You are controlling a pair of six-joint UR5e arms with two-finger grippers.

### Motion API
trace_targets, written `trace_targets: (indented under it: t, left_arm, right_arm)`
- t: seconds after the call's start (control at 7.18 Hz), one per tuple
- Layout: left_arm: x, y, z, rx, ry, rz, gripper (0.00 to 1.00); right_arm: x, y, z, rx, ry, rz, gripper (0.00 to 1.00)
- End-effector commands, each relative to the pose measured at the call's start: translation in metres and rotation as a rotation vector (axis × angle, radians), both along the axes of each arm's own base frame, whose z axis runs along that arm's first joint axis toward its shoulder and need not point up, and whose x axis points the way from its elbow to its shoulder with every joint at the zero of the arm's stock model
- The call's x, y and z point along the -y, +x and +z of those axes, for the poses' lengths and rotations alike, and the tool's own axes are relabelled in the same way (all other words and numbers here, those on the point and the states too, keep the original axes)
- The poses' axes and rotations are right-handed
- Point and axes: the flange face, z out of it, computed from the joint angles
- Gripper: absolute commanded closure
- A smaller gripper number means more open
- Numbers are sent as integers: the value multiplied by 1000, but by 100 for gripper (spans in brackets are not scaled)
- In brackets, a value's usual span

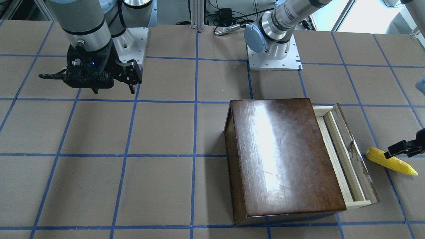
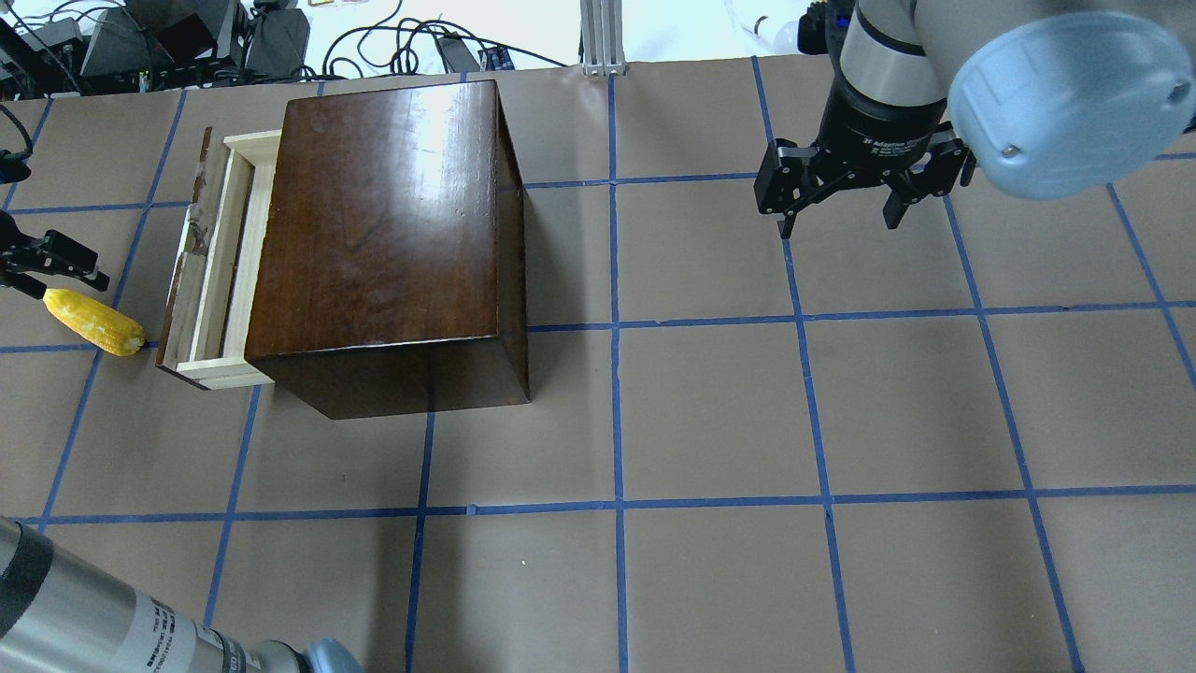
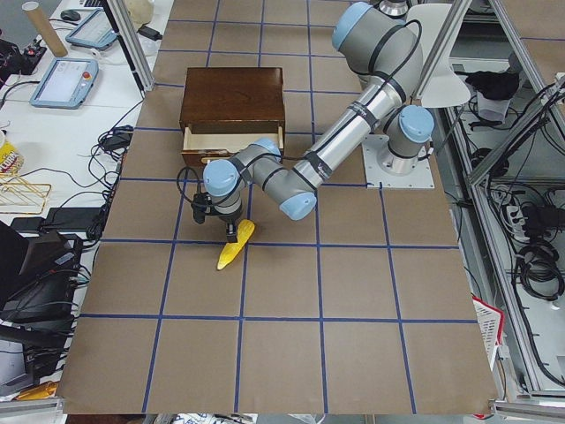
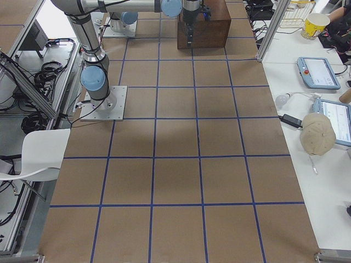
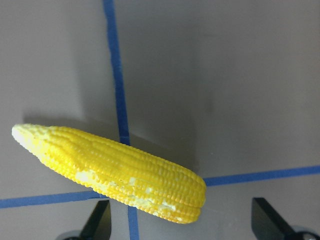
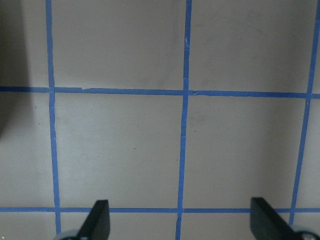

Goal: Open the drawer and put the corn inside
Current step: 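Lower the left gripper and grasp the yellow corn cob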

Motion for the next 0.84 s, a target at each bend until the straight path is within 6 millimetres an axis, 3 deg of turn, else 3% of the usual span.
trace_targets:
  t: [0.0, 0.42, 0.7]
  left_arm:
    - [-7, 13, -24, -6, 49, 188, 0]
    - [-4, 17, -50, -32, 75, 239, 0]
    - [2, 22, -56, 0, 31, 218, 16]
  right_arm:
    - [0, 0, 0, 0, 0, 0, 0]
    - [0, 1, 0, 0, 0, 1, 0]
    - [0, 0, 0, 0, 0, 0, 0]
